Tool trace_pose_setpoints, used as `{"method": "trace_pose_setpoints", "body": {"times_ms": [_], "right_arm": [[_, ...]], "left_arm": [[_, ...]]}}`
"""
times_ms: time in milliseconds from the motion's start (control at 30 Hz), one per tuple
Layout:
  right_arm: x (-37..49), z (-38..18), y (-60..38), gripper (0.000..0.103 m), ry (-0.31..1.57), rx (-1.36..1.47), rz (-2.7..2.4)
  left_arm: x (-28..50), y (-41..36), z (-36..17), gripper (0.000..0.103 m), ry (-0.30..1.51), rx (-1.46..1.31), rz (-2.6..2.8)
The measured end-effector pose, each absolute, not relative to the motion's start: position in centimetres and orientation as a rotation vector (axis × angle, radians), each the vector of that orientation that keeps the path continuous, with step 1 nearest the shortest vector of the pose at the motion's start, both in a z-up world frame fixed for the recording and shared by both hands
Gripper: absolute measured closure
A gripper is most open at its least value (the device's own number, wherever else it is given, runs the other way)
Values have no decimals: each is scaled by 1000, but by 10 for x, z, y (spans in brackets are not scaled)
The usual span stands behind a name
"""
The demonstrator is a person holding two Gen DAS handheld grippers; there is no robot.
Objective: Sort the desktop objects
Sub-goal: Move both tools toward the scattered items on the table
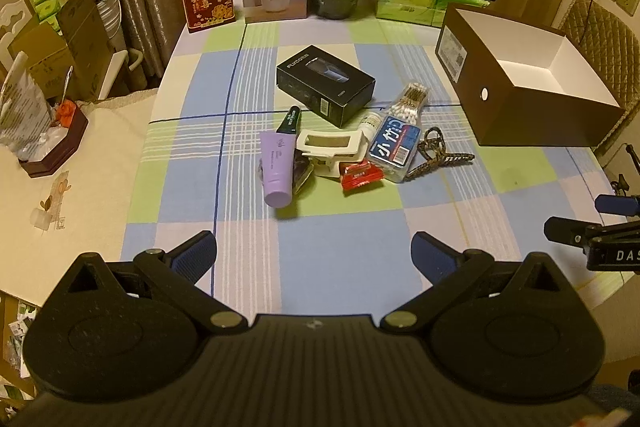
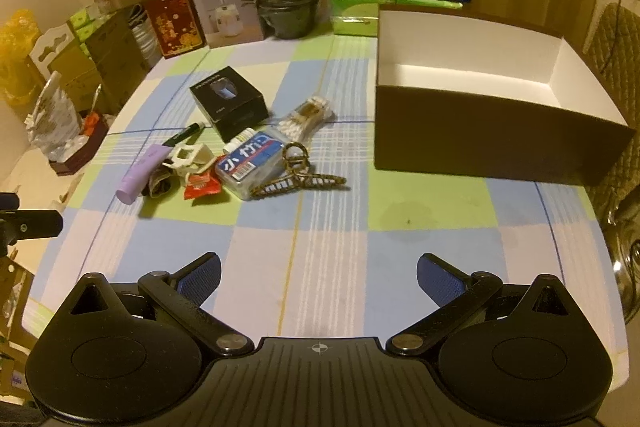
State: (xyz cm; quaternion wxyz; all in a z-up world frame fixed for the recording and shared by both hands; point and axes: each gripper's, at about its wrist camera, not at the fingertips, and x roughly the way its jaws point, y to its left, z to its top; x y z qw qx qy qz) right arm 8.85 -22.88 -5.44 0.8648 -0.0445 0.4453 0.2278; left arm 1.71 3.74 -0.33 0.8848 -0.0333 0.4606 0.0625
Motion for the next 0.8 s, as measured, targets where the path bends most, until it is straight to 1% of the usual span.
{"method": "trace_pose_setpoints", "body": {"times_ms": [533, 800], "right_arm": [[102, -56, -219, 2, 895, -92, 519], [119, -66, -216, 2, 889, -37, 562]], "left_arm": [[31, 45, -7, 1, 969, -74, 170], [45, 55, -14, 1, 960, -81, 191]]}}
